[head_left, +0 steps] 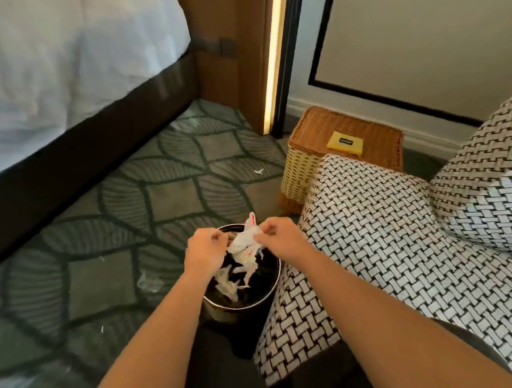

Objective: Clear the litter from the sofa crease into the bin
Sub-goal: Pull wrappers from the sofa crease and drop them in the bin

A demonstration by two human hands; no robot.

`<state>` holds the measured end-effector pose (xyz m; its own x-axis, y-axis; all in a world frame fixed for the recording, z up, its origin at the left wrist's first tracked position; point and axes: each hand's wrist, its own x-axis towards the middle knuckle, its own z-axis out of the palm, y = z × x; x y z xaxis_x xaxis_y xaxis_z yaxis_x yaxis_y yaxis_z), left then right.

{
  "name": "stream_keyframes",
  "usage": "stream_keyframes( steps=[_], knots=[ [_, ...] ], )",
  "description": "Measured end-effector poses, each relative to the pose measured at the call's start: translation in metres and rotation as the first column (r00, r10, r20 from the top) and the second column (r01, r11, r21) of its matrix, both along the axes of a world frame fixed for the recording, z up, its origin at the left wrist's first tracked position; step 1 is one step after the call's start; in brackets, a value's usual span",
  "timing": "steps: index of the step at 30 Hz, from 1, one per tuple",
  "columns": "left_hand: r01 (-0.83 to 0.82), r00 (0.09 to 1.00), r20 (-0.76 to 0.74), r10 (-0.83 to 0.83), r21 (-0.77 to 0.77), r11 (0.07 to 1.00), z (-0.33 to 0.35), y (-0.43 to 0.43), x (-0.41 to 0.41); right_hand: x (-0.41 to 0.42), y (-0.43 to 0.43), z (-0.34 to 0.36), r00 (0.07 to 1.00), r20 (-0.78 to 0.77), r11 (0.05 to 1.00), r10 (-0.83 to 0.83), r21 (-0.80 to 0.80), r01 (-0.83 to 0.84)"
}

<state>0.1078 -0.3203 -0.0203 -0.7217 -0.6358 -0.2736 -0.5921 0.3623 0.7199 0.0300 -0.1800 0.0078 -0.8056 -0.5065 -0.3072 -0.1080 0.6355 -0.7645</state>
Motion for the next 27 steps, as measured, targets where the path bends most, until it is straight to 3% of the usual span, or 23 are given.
stream_keyframes(
  steps=[6,13,18,22,27],
  knots=[
    [-0.035,0.992,0.123,0.033,0.017,0.999,-0.038,-0.025,0.0,-0.004,-0.036,-0.046,0.999,0.045,0.99,0.011,0.142,-0.017],
    [0.188,0.952,0.226,-0.206,0.098,0.977,-0.056,-0.022,-0.016,-0.013,-0.039,-0.081,0.998,0.068,0.954,0.017,0.297,-0.036],
    [0.251,0.944,0.192,-0.267,0.1,0.963,-0.046,-0.011,-0.02,-0.014,-0.031,-0.069,0.996,0.084,0.975,0.013,0.218,-0.031],
    [0.275,0.949,0.116,-0.293,0.148,0.95,-0.022,0.008,-0.023,-0.014,-0.018,-0.037,0.99,0.049,0.978,0.135,0.156,-0.141],
    [0.321,0.946,-0.006,-0.324,0.144,0.936,0.025,0.05,-0.028,-0.02,0.03,0.013,0.967,-0.085,0.964,0.239,0.142,-0.226]
  ],
)
